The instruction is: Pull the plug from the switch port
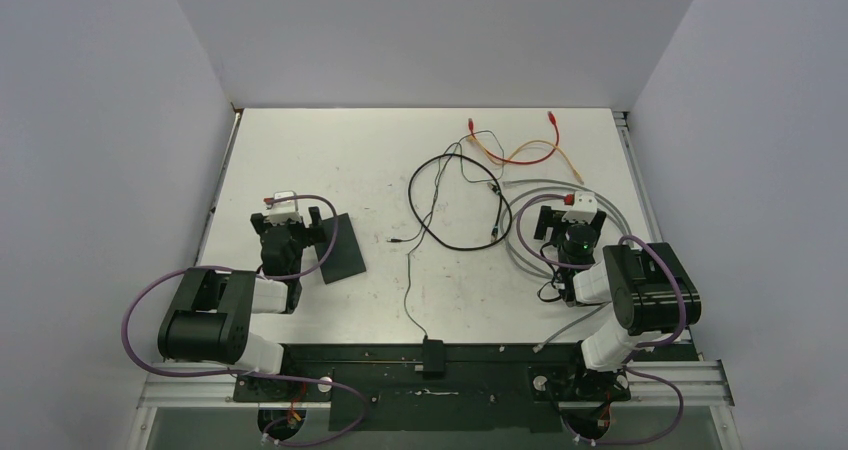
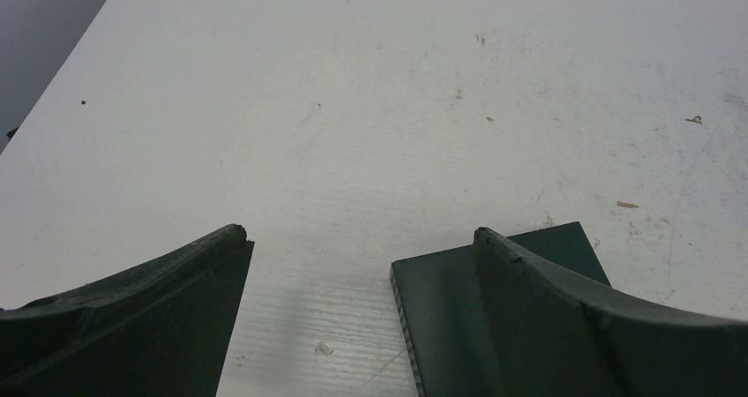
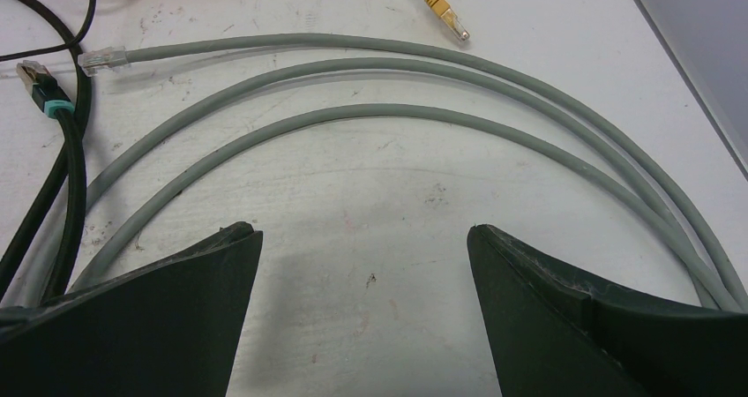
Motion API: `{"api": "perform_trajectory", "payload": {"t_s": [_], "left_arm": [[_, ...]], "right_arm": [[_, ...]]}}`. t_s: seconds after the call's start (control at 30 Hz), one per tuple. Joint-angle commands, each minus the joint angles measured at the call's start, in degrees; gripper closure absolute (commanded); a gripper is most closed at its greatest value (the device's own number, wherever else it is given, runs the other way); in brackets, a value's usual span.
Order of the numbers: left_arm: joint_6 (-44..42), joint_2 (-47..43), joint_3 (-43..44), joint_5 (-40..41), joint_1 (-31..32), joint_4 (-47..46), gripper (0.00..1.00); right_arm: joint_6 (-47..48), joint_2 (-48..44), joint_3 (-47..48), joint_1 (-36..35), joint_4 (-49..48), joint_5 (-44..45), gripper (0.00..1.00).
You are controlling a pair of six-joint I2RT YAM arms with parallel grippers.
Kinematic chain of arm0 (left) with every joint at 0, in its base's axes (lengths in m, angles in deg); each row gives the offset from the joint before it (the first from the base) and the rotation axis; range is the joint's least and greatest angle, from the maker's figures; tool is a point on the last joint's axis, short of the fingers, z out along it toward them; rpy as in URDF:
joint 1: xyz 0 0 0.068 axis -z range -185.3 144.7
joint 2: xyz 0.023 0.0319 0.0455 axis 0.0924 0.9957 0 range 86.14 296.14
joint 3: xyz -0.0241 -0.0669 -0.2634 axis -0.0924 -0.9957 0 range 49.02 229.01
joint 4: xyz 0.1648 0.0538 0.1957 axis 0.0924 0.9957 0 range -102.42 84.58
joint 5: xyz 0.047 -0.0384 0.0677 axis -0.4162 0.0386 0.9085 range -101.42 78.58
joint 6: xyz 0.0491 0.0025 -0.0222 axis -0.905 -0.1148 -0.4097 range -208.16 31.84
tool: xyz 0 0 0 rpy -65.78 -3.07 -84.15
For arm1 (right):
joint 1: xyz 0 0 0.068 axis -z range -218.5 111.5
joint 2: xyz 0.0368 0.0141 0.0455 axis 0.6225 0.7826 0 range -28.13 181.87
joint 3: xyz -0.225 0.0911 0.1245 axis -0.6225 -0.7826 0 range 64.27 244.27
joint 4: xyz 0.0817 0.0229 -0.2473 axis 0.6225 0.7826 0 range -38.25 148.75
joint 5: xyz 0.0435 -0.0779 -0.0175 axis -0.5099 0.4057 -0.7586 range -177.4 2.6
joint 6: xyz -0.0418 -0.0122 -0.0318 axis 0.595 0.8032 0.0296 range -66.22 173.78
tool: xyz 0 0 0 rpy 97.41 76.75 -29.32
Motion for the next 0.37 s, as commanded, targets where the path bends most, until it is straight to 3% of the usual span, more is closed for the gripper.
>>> {"api": "perform_trajectory", "payload": {"t_s": [0.0,0.33], "left_arm": [[0.0,0.1,1.5,-0.1,-0.3,-3.3,0.04],[0.1,0.1,1.7,-0.6,-0.5,-2.8,0.04]], "right_arm": [[0.3,-0.1,1.2,0.1,-3.7,-0.9,0.1],[0.3,-0.1,1.2,0.1,-3.7,-0.9,0.1]]}}
